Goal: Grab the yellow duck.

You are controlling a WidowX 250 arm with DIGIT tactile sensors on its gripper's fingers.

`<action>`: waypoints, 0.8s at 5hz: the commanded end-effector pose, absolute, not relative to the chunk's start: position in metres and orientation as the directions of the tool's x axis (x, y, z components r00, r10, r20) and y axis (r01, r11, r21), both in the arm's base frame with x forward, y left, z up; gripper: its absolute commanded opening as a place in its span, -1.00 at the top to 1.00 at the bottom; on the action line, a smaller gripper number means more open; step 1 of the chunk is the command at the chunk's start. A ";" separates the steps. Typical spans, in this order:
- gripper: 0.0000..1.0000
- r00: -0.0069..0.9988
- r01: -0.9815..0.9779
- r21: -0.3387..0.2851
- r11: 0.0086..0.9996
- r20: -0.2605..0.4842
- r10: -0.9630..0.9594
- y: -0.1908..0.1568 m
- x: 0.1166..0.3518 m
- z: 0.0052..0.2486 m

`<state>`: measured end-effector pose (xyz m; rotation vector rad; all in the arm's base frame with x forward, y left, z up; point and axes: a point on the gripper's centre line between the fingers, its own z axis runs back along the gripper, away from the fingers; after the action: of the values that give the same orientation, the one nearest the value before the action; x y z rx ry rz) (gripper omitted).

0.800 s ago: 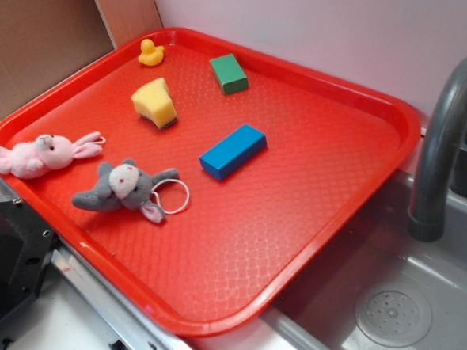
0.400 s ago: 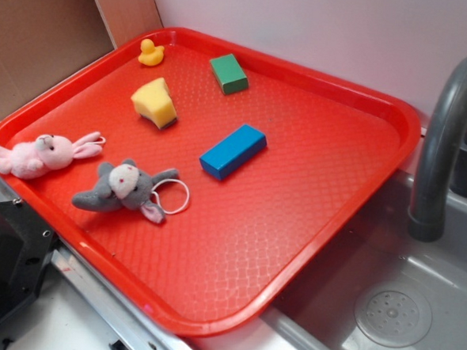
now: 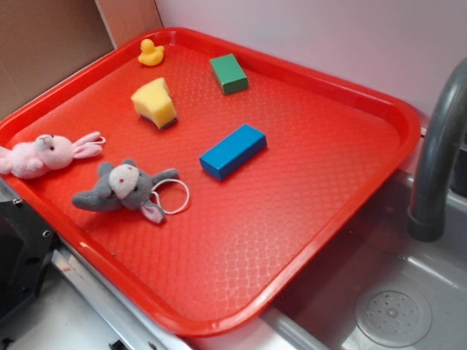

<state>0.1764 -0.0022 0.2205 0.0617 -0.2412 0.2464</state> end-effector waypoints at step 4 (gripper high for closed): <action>-1.00 0.765 -0.483 0.132 0.866 0.545 0.344 0.100 0.266 0.122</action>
<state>0.2630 0.0920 0.1043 0.2734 -0.4926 0.4497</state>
